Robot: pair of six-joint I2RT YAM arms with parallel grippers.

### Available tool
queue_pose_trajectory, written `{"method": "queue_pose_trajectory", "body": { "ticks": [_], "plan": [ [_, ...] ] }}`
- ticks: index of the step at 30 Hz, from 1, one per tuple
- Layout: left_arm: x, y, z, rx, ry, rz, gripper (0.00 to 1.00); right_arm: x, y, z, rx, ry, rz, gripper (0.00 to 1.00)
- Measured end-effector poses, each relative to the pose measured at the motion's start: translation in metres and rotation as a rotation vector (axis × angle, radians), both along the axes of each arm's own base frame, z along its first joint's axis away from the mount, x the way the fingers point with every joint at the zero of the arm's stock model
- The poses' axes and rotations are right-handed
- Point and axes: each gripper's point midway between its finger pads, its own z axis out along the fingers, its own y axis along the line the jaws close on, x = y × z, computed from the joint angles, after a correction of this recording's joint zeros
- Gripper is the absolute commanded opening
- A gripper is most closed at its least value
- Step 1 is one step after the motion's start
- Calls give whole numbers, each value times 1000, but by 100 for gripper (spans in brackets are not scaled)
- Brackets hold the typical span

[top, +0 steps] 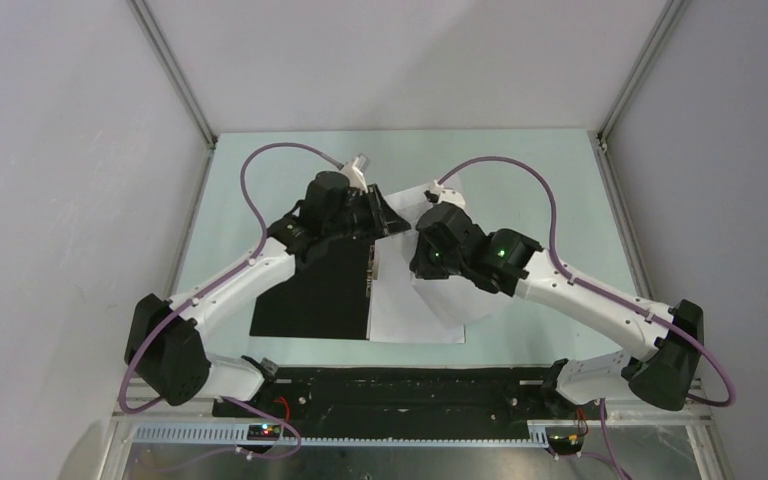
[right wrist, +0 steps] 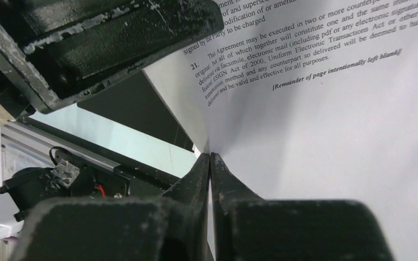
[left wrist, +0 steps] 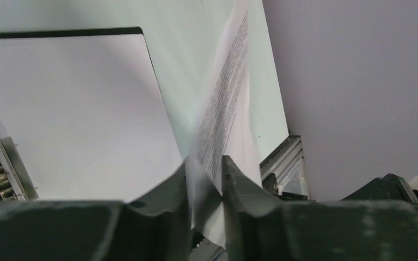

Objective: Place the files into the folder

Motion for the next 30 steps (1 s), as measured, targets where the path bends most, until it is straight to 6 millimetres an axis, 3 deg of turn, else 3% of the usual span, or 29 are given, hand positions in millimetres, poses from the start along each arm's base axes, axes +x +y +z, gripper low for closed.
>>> {"method": "queue_pose_trajectory", "body": {
  "ticks": [1, 2, 4, 8, 12, 18, 24, 30],
  "plan": [
    [1, -1, 1, -5, -1, 1, 9, -1, 0, 0, -2, 1, 2, 27],
    [1, -1, 1, -8, -4, -1, 5, -2, 1, 0, -2, 2, 2, 43],
    [2, -2, 3, -12, -11, -2, 1, -3, 0, -1, -12, -1, 8, 63],
    [0, -6, 10, -25, -25, -38, 0, 0, -9, 3, -22, -17, 8, 83],
    [-11, -18, 38, -76, -73, -165, 0, 14, -39, 32, 45, -83, -3, 89],
    [-46, -28, 82, -172, -155, -404, 0, 27, -102, 84, 293, -291, 22, 95],
    [-97, -14, 126, -257, -249, -569, 0, 30, -113, 115, 463, -424, 179, 96],
    [-156, 15, 180, -337, -417, -680, 0, 30, -107, 134, 617, -468, 356, 99]
  ]
}}
